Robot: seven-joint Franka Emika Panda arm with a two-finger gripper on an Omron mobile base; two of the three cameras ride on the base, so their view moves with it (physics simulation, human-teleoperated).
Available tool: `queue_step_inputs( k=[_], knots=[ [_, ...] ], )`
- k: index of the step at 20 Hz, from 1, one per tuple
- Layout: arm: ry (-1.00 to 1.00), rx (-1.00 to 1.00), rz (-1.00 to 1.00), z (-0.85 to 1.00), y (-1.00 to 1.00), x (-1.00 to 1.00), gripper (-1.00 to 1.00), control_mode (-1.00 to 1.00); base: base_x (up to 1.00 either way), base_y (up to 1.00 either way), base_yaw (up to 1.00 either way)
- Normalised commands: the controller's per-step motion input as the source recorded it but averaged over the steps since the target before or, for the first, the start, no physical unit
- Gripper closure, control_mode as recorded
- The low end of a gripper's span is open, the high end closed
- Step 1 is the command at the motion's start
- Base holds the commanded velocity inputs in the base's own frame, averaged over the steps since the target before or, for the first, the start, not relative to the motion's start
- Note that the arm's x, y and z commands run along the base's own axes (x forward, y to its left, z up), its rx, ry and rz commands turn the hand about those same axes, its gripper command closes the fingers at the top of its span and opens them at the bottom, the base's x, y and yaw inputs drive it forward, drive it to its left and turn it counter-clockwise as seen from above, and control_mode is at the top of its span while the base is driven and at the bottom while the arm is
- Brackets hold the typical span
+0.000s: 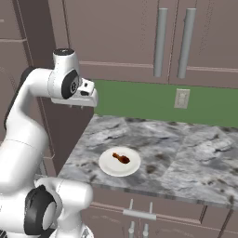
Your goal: Place the chicken drumstick on the top rack of the oven.
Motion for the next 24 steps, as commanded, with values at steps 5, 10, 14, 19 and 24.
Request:
queue_step_inputs(
  k=[5,10,14,19,24],
  knots=[
    [-0.03,-0.03,0.01,-0.07,-0.27,-0.01,-1.0,-1.0,0.0,0.0,0.0],
    [-0.13,-0.2,0.09,-0.57,-0.67,-0.03,-1.0,-1.0,0.0,0.0,0.0],
    [-0.08,-0.02,0.2,-0.72,-1.0,0.0,-1.0,-1.0,0.0,0.0,0.0],
    [0.03,0.08,0.16,-0.65,-0.57,-0.05,-1.0,-1.0,0.0,0.0,0.0],
    [0.24,0.08,0.1,-0.82,-0.21,0.17,-1.0,-1.0,0.0,0.0,0.0]
  ],
)
